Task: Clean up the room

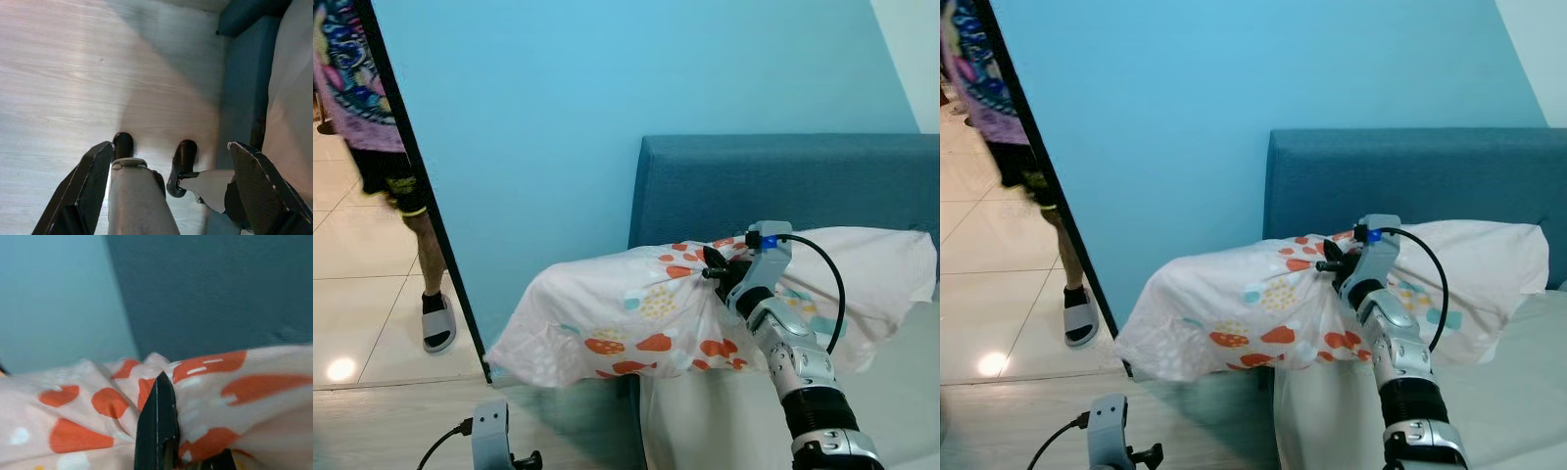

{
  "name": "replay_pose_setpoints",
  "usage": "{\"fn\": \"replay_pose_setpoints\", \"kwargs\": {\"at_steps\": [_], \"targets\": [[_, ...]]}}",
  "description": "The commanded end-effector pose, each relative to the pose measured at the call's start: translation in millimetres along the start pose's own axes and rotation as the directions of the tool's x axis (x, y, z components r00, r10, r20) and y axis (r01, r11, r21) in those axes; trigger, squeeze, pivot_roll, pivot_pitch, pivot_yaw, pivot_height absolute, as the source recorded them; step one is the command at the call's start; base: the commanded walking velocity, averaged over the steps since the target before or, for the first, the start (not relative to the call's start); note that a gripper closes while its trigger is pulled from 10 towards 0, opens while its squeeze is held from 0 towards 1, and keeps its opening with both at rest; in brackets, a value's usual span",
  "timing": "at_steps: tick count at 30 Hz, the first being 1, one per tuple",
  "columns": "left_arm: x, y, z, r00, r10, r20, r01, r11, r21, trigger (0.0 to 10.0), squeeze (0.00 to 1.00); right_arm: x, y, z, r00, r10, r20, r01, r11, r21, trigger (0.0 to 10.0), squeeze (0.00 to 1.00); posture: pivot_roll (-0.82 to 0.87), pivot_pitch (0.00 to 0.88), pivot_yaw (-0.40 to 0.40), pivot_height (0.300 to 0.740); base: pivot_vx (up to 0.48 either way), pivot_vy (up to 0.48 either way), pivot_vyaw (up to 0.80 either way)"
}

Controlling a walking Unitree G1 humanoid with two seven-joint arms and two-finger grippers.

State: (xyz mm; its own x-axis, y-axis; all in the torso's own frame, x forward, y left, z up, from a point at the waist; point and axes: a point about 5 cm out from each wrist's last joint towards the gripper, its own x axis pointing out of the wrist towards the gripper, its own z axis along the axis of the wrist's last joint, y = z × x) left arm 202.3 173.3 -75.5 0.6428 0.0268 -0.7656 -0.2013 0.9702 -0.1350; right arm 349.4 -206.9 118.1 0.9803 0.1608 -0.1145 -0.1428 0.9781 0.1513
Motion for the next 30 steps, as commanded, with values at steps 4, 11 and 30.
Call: {"fn": "replay_pose_setpoints", "kwargs": {"at_steps": [4,11,30], "targets": [[-0.5,1.6,-2,1.000,0.001,-0.004,-0.001,1.000,0.013,10.0,0.00,1.8,-19.0,20,0.994,-0.084,0.066,0.087,0.995,-0.045,10.0,0.00,0.02,0.000,-0.075,0.740,0.000,0.000,0.00],[-0.8,2.6,-2,1.000,0.001,0.000,-0.001,1.000,0.016,10.0,0.00,-1.4,-41.6,25,0.984,-0.172,0.050,0.175,0.983,-0.057,10.0,0.00,0.02,0.000,-0.075,0.740,0.000,0.000,0.00],[-0.9,3.8,-1,1.000,0.000,0.001,0.000,0.999,0.037,10.0,0.00,3.8,-44.5,29,0.983,-0.176,0.060,0.181,0.979,-0.096,10.0,0.00,0.03,0.000,-0.068,0.740,0.000,0.000,0.00]]}}
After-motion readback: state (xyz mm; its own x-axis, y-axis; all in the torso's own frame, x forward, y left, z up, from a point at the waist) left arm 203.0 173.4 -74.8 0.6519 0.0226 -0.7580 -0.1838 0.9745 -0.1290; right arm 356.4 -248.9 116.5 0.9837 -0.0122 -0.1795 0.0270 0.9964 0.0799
